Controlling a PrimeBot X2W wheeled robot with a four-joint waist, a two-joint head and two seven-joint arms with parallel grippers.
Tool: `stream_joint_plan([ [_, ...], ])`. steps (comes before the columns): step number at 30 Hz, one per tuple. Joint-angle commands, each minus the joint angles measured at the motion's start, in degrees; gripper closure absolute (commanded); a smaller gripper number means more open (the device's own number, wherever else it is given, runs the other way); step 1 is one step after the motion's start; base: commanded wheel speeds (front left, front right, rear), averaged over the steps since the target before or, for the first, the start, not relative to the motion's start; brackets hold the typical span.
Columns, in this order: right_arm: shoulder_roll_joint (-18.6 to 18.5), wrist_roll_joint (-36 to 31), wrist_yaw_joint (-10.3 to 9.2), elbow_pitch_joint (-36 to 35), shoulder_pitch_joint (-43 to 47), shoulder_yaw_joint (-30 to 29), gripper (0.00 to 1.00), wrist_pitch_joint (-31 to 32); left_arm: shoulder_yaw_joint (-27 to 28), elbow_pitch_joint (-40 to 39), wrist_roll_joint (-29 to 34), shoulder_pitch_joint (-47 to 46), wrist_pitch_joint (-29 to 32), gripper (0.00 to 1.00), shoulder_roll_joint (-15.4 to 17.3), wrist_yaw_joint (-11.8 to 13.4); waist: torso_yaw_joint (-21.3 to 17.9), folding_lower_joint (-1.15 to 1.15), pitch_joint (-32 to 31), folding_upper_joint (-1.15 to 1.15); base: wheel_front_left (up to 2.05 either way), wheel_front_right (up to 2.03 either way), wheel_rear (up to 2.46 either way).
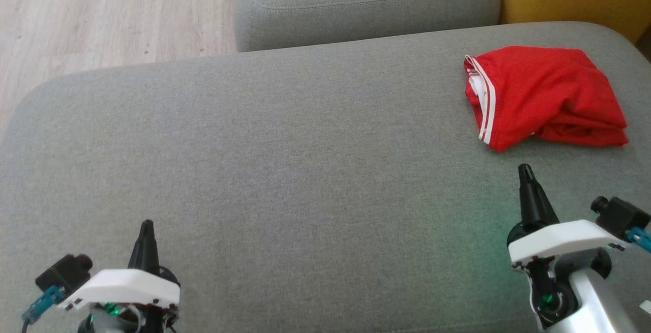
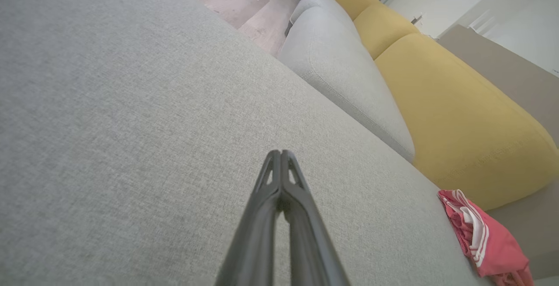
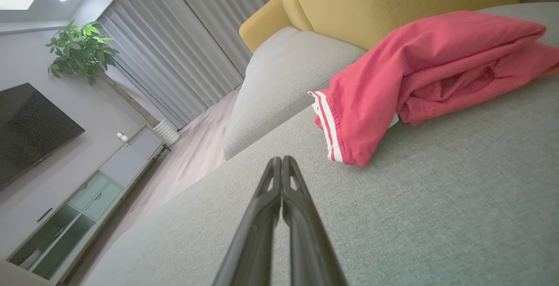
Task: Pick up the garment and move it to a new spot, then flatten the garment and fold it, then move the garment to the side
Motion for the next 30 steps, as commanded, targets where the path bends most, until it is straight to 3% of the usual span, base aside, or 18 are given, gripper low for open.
stream_joint_plan([
  [1, -0.28, 1.54, -0.01, -2.4, -1.87, -0.42, 1.0, 0.39, 1.39, -2.13, -1.47, -3.01, 0.23, 1.0, 0.42, -0.42, 0.03, 0.0, 0.01, 0.0, 0.0, 0.0, 0.0],
  [30, 1.69, 18.7, -0.02, -5.36, -0.26, -5.21, 1.0, 5.22, 3.61, -3.39, -18.82, -4.01, 5.01, 1.0, 0.06, -2.56, 0.74, 0.0, 0.29, 0.0, 0.0, 0.0, 0.0],
])
